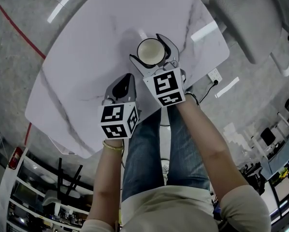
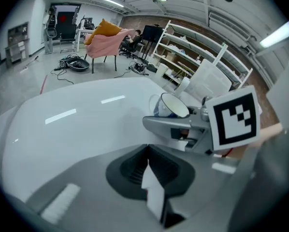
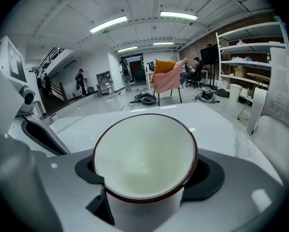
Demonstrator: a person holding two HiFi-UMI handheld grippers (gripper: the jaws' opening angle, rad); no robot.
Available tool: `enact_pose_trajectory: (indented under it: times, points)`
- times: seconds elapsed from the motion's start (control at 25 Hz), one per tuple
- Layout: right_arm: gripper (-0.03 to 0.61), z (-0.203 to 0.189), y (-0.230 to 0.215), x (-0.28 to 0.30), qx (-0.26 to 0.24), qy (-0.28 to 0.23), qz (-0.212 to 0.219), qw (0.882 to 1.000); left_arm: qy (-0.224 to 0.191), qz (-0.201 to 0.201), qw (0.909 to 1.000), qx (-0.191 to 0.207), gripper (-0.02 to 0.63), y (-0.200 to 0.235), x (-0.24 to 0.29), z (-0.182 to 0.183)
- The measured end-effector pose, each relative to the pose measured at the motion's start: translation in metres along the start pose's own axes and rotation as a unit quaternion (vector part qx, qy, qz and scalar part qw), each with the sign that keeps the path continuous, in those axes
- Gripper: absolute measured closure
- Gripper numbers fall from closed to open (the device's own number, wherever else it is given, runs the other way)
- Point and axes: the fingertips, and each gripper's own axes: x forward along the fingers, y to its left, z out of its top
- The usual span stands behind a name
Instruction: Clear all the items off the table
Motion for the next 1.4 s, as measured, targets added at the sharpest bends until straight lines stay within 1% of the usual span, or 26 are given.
enact_pose_trajectory:
  times: [0.4, 0.68, 0.96, 1.4]
  points:
    - [0.164, 0.000, -0.003, -0.003, -0.016, -0.011, 0.007, 1.000, 0.012, -0.002, 0.9998, 0.015, 0.604, -0.009, 0.011, 0.002]
    - [0.164, -0.002, -0.009, -0.009, -0.011, -0.009, 0.007, 1.000, 0.012, 0.004, 0.9999, 0.010, 0.604, -0.015, 0.016, 0.005]
    - [0.164, 0.003, -0.039, -0.033, -0.012, -0.014, -0.004, 1.000, 0.012, 0.004, 0.9998, 0.013, 0.604, -0.040, 0.024, 0.012]
    - [0.164, 0.006, -0.104, -0.072, -0.007, -0.020, -0.033, 0.999, 0.005, -0.012, 0.9995, 0.029, 0.604, -0.105, 0.053, 0.036]
